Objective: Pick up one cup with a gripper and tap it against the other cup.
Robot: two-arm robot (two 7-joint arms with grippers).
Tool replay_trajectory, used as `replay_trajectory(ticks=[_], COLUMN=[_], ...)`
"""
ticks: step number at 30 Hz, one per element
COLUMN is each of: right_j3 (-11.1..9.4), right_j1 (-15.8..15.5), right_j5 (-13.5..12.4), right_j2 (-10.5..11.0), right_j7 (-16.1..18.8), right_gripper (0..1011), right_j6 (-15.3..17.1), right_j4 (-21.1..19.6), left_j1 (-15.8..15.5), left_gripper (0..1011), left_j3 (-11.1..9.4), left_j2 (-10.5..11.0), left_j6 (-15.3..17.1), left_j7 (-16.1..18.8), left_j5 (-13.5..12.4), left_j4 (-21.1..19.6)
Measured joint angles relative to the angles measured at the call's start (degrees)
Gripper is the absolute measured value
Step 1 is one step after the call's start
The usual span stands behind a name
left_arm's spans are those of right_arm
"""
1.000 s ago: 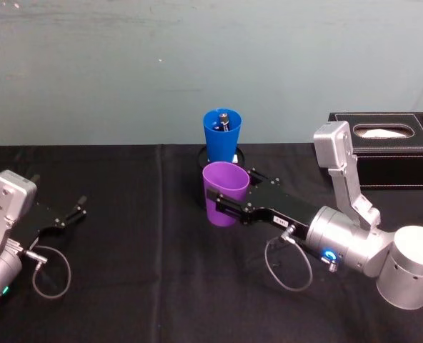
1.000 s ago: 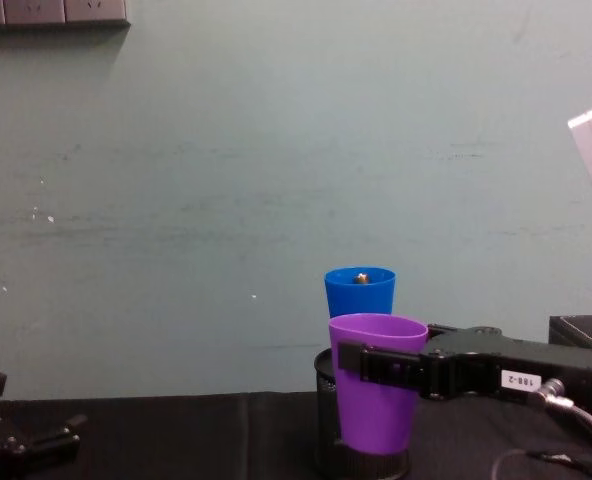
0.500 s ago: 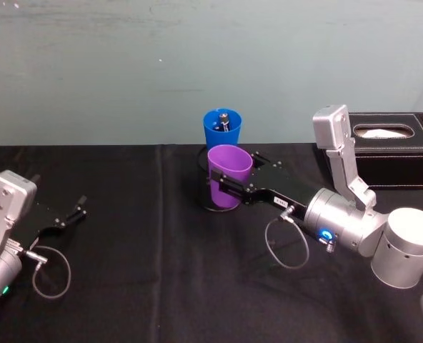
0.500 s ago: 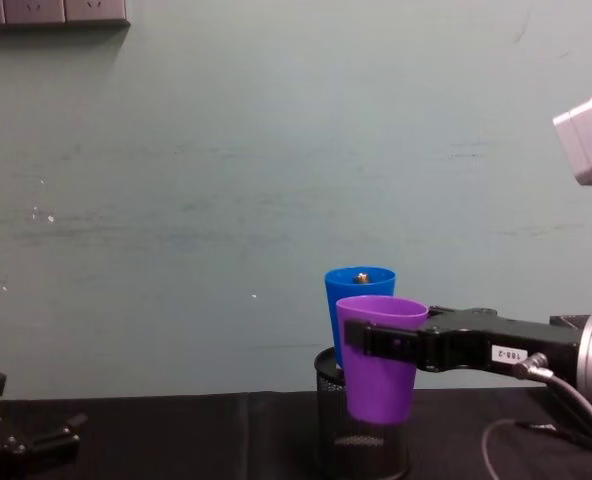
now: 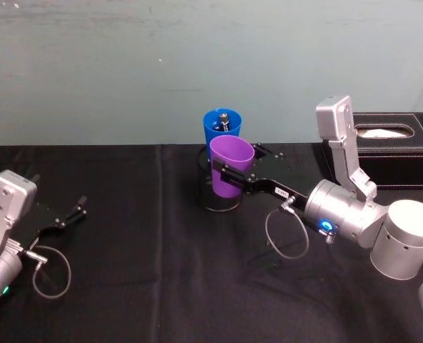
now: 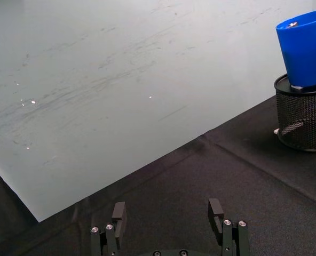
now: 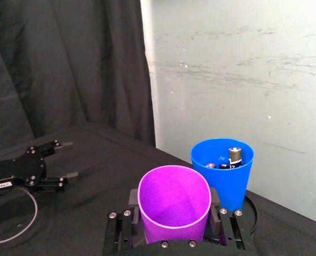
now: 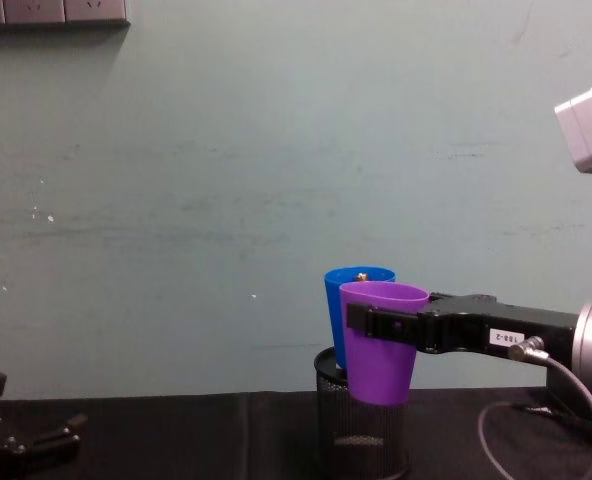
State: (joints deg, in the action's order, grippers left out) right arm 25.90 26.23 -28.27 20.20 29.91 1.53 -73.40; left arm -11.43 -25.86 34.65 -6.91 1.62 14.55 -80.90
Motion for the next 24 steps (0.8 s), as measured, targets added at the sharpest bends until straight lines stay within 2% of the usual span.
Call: replay_trajectory(ticks=[24], right_j3=[-0.17], right_j1=[1.75], right_j5=[-0.28], right_j2=[-1.09], right_j7=[-0.12], right_gripper=[731], right_j6=[0.45], right_j4=[1.97], left_j1=[0.0], left_gripper=[1000], left_j3=[0.0], left_j2=[0.0], left_j6=[0.0], left_j7=[0.0], left_j5=[0.0], left_j4=[0.0])
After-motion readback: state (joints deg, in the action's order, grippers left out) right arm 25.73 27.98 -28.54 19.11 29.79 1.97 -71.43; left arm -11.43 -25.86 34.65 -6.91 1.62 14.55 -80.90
